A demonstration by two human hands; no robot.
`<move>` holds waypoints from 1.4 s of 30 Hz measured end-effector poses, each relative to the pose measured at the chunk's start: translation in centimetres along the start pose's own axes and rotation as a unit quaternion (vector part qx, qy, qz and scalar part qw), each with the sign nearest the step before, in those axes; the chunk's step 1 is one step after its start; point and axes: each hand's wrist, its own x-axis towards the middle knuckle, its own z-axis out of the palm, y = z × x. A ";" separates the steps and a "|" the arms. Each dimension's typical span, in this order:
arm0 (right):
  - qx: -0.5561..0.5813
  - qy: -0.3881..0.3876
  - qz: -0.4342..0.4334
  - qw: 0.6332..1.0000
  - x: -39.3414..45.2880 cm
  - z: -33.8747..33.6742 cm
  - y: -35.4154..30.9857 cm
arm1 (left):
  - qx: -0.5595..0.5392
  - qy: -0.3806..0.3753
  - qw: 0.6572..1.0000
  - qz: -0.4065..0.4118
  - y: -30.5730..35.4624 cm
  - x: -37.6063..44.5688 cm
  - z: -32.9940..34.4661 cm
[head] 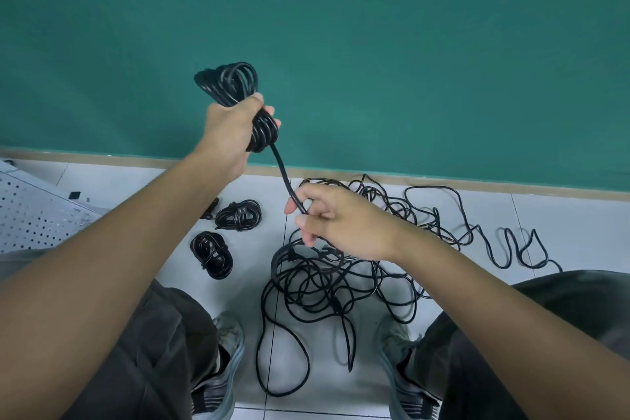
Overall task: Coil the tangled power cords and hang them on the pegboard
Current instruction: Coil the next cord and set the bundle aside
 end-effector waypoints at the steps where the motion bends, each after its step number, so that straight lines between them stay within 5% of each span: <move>1: -0.009 0.014 -0.010 1.000 -0.1 -0.2 0.1 | 0.049 -0.014 0.998 0.025 -0.4 -0.1 0.0; 11: -0.015 0.268 -0.060 0.961 -0.4 -4.5 0.2 | 0.324 -0.284 0.897 0.098 -2.0 -2.7 0.2; 19: -0.018 0.349 -0.045 0.936 -0.1 -4.4 0.4 | 0.184 -0.407 0.895 -0.015 -1.5 -5.0 1.1; 29: 0.094 0.291 0.044 0.951 0.9 -3.0 2.0 | 0.081 -0.337 0.934 -0.090 -1.0 -4.2 0.8; 36: 0.164 0.382 -0.018 0.909 0.7 -3.1 0.6 | 0.163 -0.319 0.930 -0.080 -1.3 -3.1 0.6; 42: 0.198 0.413 -0.060 0.887 0.3 -3.3 -1.4 | 0.172 -0.378 0.906 -0.076 -2.2 -3.8 1.0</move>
